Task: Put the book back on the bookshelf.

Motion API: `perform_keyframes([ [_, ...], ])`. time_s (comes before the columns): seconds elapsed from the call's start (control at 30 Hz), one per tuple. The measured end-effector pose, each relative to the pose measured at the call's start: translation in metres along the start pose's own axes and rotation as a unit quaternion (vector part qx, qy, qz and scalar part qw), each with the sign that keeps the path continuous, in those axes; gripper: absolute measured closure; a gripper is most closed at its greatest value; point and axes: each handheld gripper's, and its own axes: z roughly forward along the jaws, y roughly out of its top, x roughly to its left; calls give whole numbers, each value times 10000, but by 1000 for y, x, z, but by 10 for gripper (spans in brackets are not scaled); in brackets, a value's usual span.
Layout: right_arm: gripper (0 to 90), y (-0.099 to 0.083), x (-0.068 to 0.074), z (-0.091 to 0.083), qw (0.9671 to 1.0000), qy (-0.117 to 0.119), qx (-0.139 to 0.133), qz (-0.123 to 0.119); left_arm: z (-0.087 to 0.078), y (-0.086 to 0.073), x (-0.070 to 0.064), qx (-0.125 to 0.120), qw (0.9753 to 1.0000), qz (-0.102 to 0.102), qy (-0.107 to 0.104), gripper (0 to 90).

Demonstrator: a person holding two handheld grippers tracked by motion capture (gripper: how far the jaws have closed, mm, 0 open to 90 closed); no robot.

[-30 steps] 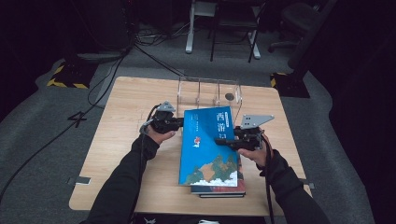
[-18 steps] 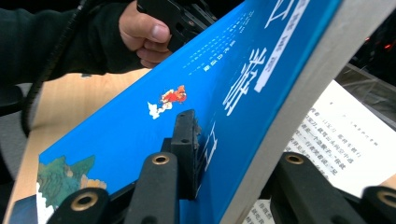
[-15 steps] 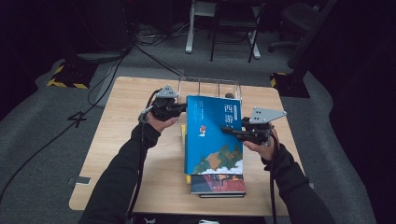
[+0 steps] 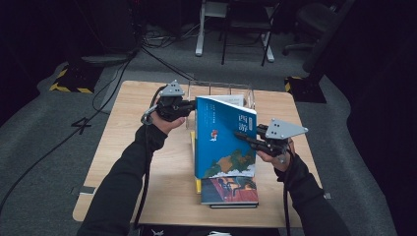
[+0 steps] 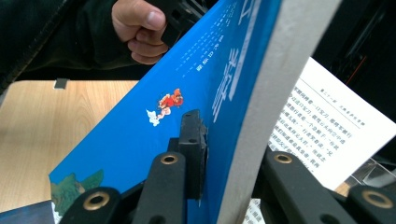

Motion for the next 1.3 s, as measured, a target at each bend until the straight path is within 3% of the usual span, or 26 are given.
perform_keyframes([
  [0.07,773,-1,6,-4,9999,-93,-89,-82,-3,-1,-11,173,9992,311,171,760],
  [0.1,774,-2,9,-6,9998,-120,-113,-116,-6,-5,-17,233,9988,343,247,709],
  [0.2,773,-3,15,-12,9994,-202,-203,-204,-12,-12,-26,220,9986,374,309,644],
  [0.33,774,-4,18,-14,9992,-227,-255,-215,-19,-20,-32,191,9987,241,395,559],
  [0.37,774,-4,19,-15,9992,-237,-260,-209,-21,-24,-35,243,9988,217,373,559],
  [0.43,773,-5,23,-18,9988,-293,-277,-280,-27,-34,-43,318,9980,279,476,475],
  [0.57,772,-7,24,-21,9987,-324,-307,-258,-39,-48,-55,309,9990,191,258,415],
  [0.63,772,-8,24,-21,9986,-344,-329,-224,-42,-54,-61,332,9994,110,32,387],
  [0.67,772,-8,24,-21,9986,-344,-329,-224,-42,-54,-61,332,9994,110,32,365],
  [0.7,772,-9,24,-22,9987,-335,-332,-210,-42,-58,-66,371,9992,45,-129,338],
  [0.83,771,-9,26,-23,9984,-340,-375,-231,-35,-72,-81,487,9981,-16,-367,282],
  [0.97,771,-10,27,-24,9982,-361,-396,-254,-17,-87,-96,595,9957,-242,-662,273],
  [1.13,767,-9,31,-27,9979,-338,-420,-346,1,-93,-103,746,9949,-194,-646,277],
  [1.3,758,-8,35,-30,9975,-358,-375,-488,14,-86,-105,491,9960,-89,-742,316],
])
